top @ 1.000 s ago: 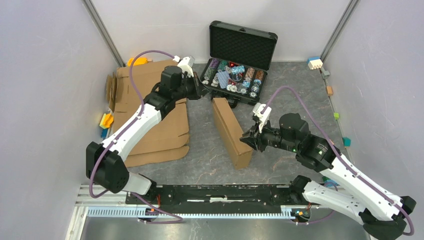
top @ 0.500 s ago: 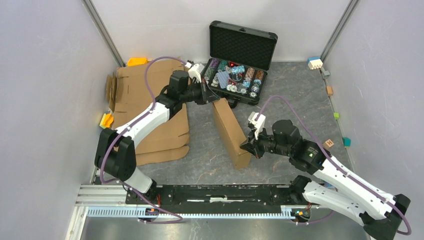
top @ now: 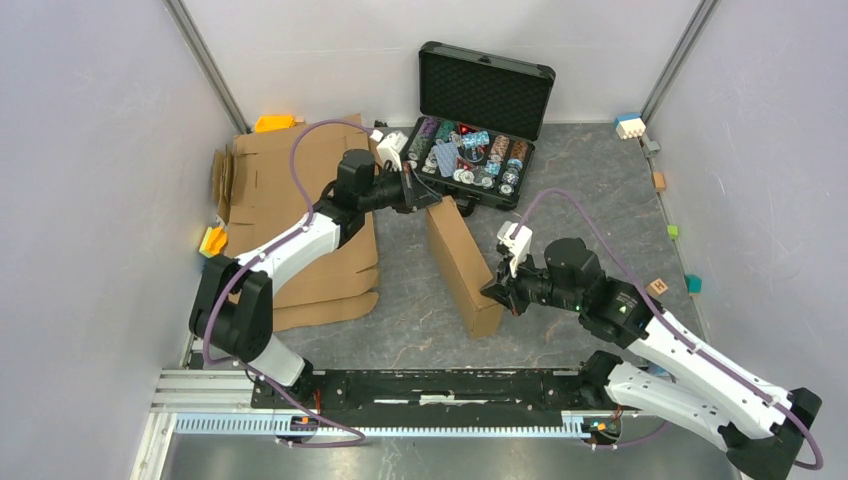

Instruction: Fold the paper box

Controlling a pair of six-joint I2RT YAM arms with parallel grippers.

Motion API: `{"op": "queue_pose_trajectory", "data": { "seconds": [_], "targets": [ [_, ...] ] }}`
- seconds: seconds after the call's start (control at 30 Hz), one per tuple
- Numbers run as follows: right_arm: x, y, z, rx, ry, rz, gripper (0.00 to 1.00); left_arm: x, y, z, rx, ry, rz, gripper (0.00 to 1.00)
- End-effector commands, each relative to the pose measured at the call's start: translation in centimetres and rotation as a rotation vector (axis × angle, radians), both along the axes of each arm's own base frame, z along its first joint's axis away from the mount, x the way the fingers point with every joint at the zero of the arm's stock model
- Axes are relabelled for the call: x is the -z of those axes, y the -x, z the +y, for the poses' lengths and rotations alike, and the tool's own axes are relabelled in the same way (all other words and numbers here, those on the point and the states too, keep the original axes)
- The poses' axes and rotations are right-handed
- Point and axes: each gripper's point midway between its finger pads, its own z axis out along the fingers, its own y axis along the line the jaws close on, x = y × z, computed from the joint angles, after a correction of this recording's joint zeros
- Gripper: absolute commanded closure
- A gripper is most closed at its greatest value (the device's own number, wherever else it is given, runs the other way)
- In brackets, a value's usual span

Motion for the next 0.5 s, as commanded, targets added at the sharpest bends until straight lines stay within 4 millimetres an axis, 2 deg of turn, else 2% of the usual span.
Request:
{"op": "queue_pose_trajectory", "data": {
  "seconds": [0.0, 0.1, 0.2, 0.47],
  "targets": [
    [-2.7, -0.2, -0.4, 0.005, 0.027, -0.018, 1.00, 1.7, 0.8, 0.0, 0.019, -0.046, 0.113, 0.98],
    [-4.5, 0.3, 0.2, -0.035, -0.016, -0.033, 1.00, -0.3, 0.3, 0.1, 0.011, -0.050, 0.081, 0.98],
    [-4.5, 1.0, 0.6, -0.073, -0.037, -0.015, 0.99, -0.6, 0.3, 0.4, -0.003, -0.067, 0.074, 0.98],
    [1.5, 1.9, -0.2, -0.064, 0.035, 0.081, 0.99, 4.1, 0.8, 0.3, 0.000, -0.065, 0.151, 0.98]
  ]
}}
